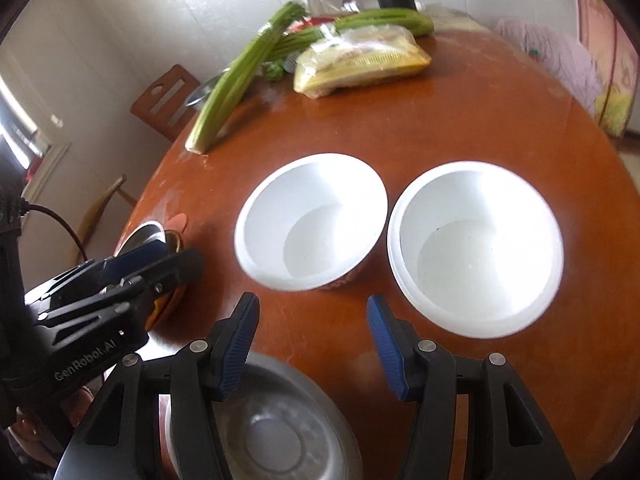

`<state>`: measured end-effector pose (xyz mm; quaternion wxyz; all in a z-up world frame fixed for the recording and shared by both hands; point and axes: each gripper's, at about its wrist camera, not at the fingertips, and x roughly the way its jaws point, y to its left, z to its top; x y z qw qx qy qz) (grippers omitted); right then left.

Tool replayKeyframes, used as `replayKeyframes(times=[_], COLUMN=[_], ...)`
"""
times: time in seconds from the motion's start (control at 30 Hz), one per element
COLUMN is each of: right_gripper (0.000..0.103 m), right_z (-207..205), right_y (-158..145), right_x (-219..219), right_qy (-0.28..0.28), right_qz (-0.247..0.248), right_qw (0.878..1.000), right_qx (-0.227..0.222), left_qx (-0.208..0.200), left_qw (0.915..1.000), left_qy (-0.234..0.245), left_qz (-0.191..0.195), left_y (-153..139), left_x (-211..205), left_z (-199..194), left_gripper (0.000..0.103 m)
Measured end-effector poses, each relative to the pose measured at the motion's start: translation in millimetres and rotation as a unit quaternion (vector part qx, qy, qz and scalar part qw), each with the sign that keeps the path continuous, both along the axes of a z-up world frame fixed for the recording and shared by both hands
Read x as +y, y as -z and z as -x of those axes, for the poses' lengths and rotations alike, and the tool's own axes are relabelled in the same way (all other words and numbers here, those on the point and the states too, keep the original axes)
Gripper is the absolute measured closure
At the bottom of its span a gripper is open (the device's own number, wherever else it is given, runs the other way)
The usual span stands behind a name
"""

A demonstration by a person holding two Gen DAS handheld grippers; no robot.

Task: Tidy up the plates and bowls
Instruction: 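Move the left gripper to the larger red-printed white bowl and grasp its rim, then lift the white bowl with the left gripper and carry it over the steel bowl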

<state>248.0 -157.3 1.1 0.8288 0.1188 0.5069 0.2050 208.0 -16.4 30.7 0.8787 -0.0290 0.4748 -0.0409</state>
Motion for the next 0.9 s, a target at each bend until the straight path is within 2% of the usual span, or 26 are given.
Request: replayKeyframes(times=[0.1,0.23,0.53,0.67,0.7,0.9], right_gripper=[0.049,0.05,0.062,0.069,0.071,0.072], right_z=[-10.7,-19.7,-33.7,-36.4,-37.6,-36.7], right_y=[7.3,8.6,10.8,11.4,11.7,11.5], right_x=[-0.9,-1.1,9.2,11.5,12.1,15.2], right_qy=[0.009,0.013,0.009,0.003,0.002,-0.005], right_qz=[-0.012,-0.016,0.019,0.032,0.034,0.048], right_qw=[1.0,1.0,1.0,0.999,0.999,0.998], right_qx=[0.016,0.017,-0.002,-0.013,-0.015,-0.026], left_qx=[0.003,0.015,0.032,0.051,0.057,0.064], left_qw=[1.0,0.9999,0.9992,0.9981,0.9977,0.9969], left_qy=[0.002,0.007,0.015,0.023,0.024,0.026], left_qz=[-0.003,-0.001,0.017,0.027,0.029,0.038], left_y=[1.8,8.6,26.3,39.2,42.7,45.0], left_x=[-0.7,-3.3,-11.7,-14.6,-15.7,-16.1], left_z=[-15.5,-34.2,-63.6,-70.9,-72.3,-71.1], left_gripper=[0.055,0.055,0.055,0.07,0.079,0.082])
